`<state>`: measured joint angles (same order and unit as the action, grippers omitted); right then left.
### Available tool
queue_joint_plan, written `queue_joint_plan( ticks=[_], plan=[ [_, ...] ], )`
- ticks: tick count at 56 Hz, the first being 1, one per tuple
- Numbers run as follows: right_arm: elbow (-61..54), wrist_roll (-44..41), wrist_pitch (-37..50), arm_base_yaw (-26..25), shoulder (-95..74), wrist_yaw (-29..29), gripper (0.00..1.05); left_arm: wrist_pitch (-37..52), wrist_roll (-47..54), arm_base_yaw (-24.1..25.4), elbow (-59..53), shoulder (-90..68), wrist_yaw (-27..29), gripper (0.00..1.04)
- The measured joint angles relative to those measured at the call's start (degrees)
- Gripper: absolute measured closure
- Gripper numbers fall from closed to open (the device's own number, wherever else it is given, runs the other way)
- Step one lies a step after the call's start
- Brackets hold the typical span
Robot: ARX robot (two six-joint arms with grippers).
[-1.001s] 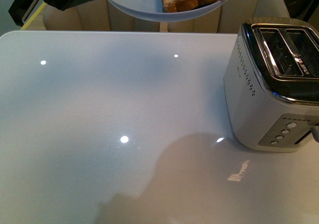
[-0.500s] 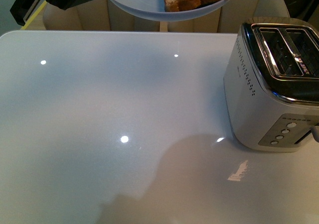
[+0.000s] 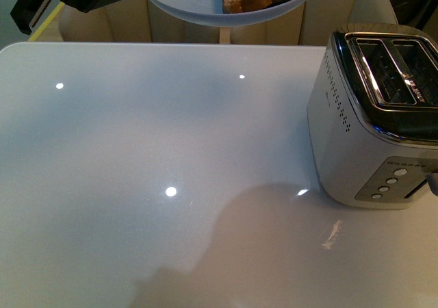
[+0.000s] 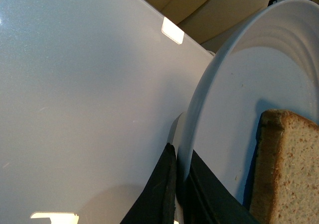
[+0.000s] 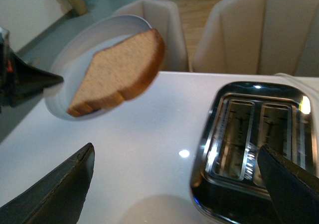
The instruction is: Left arm holds plate, right arm toasts bread
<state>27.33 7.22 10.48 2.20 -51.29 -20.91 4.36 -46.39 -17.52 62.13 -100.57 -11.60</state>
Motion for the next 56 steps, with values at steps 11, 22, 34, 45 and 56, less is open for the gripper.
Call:
queue_joint_plan(
  ticks=[11,22,34,45,56],
  plan=[
    [7.98,12.50,11.34,5.40,-16.02,-0.07,0.09,0.00,0.00,0.00,0.00,0.00,-0.02,1.02],
    [13.49,18.86,15.45,9.64,-26.56,2.82,0.09,0.00,0.00,0.00,0.00,0.00,-0.02,1.02],
    [15.65,21.94,15.76,12.22,-32.54,5.77,0.09,0.00,0.00,0.00,0.00,0.00,-0.02,1.02],
    [16.46,24.83,16.31,12.81,-34.56,6.43,0.09,0.00,0.00,0.00,0.00,0.00,-0.02,1.02],
    [16.61,26.91,16.31,12.92,-34.95,6.19,0.29,0.00,0.00,0.00,0.00,0.00,0.00,1.02]
  ],
)
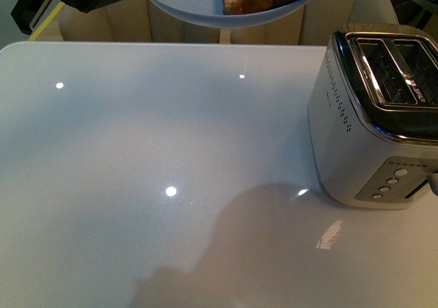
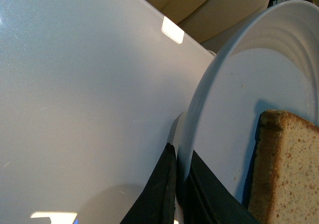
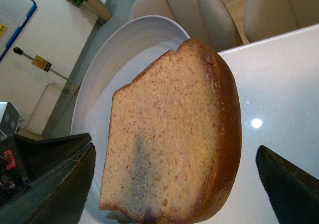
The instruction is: Left arm holds plate, right arm toasts bread
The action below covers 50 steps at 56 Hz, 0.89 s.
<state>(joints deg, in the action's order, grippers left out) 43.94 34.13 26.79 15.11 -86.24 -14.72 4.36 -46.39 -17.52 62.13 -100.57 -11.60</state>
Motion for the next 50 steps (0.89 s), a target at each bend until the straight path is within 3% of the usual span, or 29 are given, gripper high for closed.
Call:
queue_joint_plan(
  ticks=[3,16,19,36,50],
  plan=[
    [0.02,0.72,0.00,0.00,0.00,-0.13,0.38,0.00,0.00,0.00,0.00,0.00,0.00,1.02],
    [0.02,3.08,-0.13,-0.15,0.42,-1.20,0.93,0.00,0.00,0.00,0.00,0.00,-0.02,1.02],
    [0.02,3.45,-0.26,-0.28,0.92,-1.31,1.00,0.00,-0.02,0.00,0.00,0.00,-0.04,1.02],
    [0.02,2.14,-2.32,-2.73,8.28,-0.37,1.02,0.00,-0.04,0.00,0.00,0.00,-0.04,1.02],
    [2.05,-7.80,-5.79,-8.28,18.16,10.80,1.02,0.00,-0.07,0.00,0.00,0.00,-0.04,1.02]
  ],
)
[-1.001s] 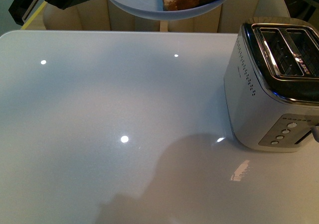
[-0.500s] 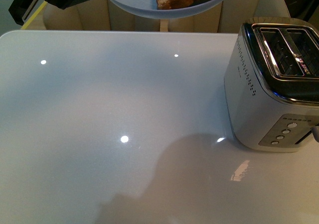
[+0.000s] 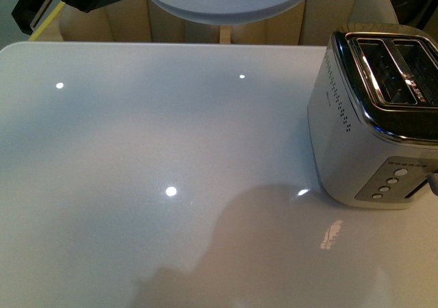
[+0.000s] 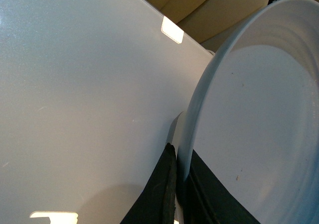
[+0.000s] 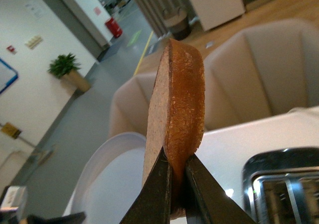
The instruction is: Left arm holds plate, right arm toasts bread
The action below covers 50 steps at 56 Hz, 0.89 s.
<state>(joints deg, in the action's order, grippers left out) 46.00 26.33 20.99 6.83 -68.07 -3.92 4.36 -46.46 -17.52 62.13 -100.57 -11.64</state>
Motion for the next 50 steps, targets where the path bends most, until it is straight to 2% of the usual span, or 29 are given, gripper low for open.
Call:
queue_joint_plan(
  ticks=[14,30,50],
  plan=[
    [-0.13,-12.48,-1.25,-1.14,0.15,5.53,1.02,0.00,-0.04,0.00,0.00,0.00,0.02,1.02],
    [-5.44,-23.78,2.69,0.00,-6.80,11.93,1.02,0.00,-0.17,0.00,0.00,0.02,0.00,1.02],
    [-6.82,-25.16,3.43,1.22,-11.47,13.84,1.02,0.00,-0.17,0.00,0.00,0.02,0.00,1.02]
  ],
)
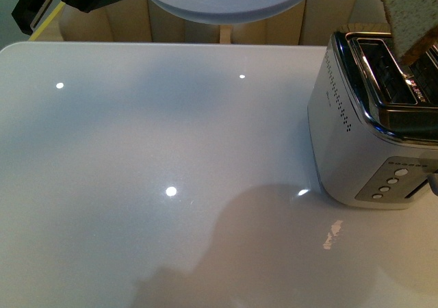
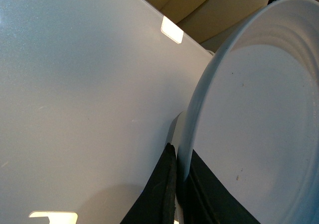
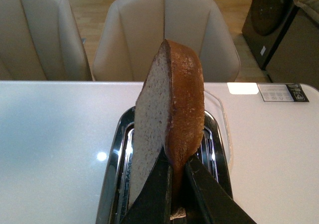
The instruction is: Left arm holds plate, right arm toasts bread
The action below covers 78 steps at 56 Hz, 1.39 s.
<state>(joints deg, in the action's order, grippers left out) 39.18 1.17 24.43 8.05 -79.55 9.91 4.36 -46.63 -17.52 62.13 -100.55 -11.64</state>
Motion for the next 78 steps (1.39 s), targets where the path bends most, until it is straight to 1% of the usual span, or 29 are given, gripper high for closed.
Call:
queue_joint_plan(
  ticks=[35,46,61,78],
  plan=[
    [-1.57,-0.90,0.87,1.29,-4.09,2.05,1.02,0.00,0.00,0.00,0.00,0.00,0.00,1.02],
    [-2.12,-1.03,0.07,1.90,-4.28,2.51,1.02,0.00,0.00,0.00,0.00,0.00,0.00,1.02],
    [-2.14,-1.27,-3.15,3.21,-4.81,3.43,1.02,0.00,0.00,0.00,0.00,0.00,-0.02,1.02],
    [-2.40,-2.03,-2.95,3.96,-8.09,3.54,1.02,0.00,0.00,0.00,0.00,0.02,0.00,1.02]
  ],
)
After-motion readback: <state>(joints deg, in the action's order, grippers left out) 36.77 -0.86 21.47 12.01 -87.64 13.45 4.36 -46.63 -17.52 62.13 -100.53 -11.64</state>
